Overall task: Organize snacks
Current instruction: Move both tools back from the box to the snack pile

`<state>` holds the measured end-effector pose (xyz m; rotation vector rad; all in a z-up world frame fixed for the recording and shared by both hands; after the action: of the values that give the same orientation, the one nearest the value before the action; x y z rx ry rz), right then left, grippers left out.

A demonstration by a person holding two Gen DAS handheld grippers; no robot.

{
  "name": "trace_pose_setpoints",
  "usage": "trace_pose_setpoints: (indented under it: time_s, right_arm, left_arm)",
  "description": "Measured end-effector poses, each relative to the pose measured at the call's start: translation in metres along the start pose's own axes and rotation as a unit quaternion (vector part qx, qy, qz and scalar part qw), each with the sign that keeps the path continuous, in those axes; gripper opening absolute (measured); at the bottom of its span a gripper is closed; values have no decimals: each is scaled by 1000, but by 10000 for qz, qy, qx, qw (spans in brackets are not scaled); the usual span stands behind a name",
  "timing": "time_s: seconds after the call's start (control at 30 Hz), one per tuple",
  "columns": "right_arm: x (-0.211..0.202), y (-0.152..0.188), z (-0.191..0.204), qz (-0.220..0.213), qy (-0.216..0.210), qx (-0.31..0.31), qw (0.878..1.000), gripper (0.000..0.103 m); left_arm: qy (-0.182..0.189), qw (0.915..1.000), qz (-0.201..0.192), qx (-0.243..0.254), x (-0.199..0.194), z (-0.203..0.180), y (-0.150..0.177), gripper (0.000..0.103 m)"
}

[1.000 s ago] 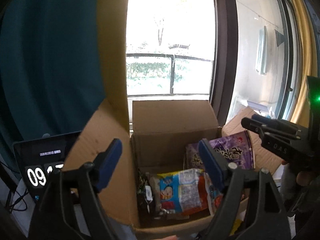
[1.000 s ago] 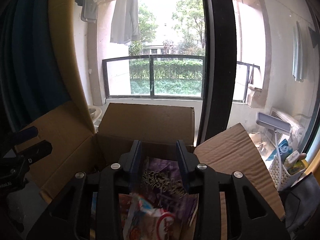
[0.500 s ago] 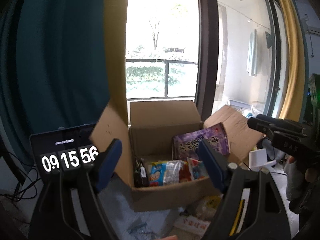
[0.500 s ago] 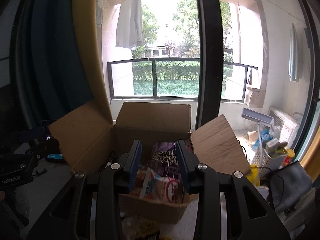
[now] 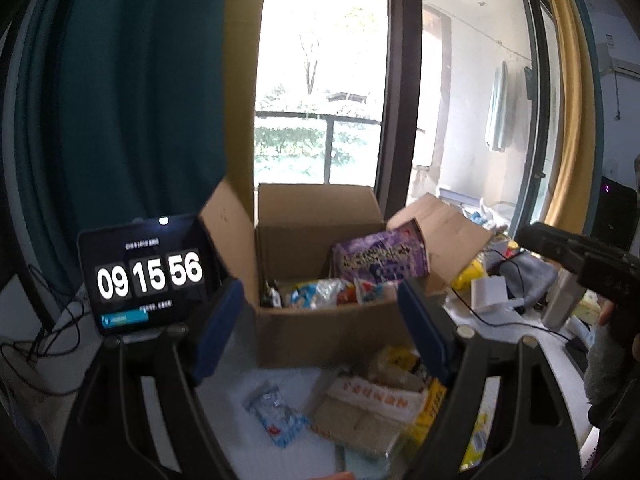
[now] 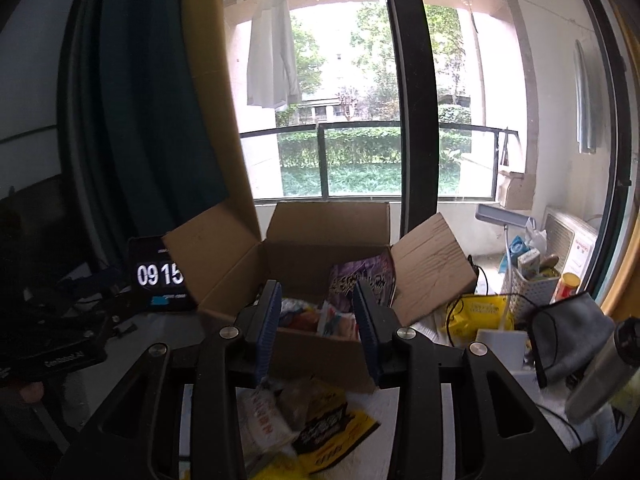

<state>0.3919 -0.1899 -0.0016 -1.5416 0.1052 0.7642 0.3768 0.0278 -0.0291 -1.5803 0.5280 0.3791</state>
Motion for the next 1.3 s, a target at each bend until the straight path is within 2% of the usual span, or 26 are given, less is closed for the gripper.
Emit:
trace_pose_setpoints:
  time_s: [0.4, 0.67, 0.83, 0.97, 1.07, 1.17, 1.3]
  right_arm:
    - [-31, 52, 6, 213, -137, 153, 9996, 41]
    - [-3, 101, 0, 700, -36, 143, 9974, 45]
    - [13, 115, -6, 870, -114, 360, 9955, 46]
    - [32, 126, -7, 1113, -149, 377, 9930, 46]
    - [38, 133, -7, 1218, -184, 411, 9915, 46]
    - [39, 143, -8, 1305, -215, 478, 9901, 47]
    - [34, 163, -5, 1426, -330, 628, 9872, 59]
  left_arm:
    - [-93, 9995, 269, -141, -31, 4, 72, 80]
    - [-202, 9959, 696, -545, -18, 32, 121, 80]
    - [-425, 9949, 622, -677, -21, 44, 133, 80]
    - [-435, 9934, 697, -804, -20, 46, 147, 80]
    - [-545, 9922, 864, -717, -19, 45, 160, 80]
    - [-491, 9894, 1114, -791, -17, 43, 180, 80]
    - [-481, 9857, 1383, -830, -19, 36, 206, 80]
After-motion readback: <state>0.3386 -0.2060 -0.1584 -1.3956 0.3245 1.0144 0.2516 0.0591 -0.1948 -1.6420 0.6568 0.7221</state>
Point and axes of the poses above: each gripper's, at about its wrist camera, not at the fingertips, and x roughly the way its jaws point, z to its left, y to its underside, the point moved 10 cm from there along x, roughly the way its jaws point, and after that the axes turned 9 degrees about z, right-handed, at the moved point
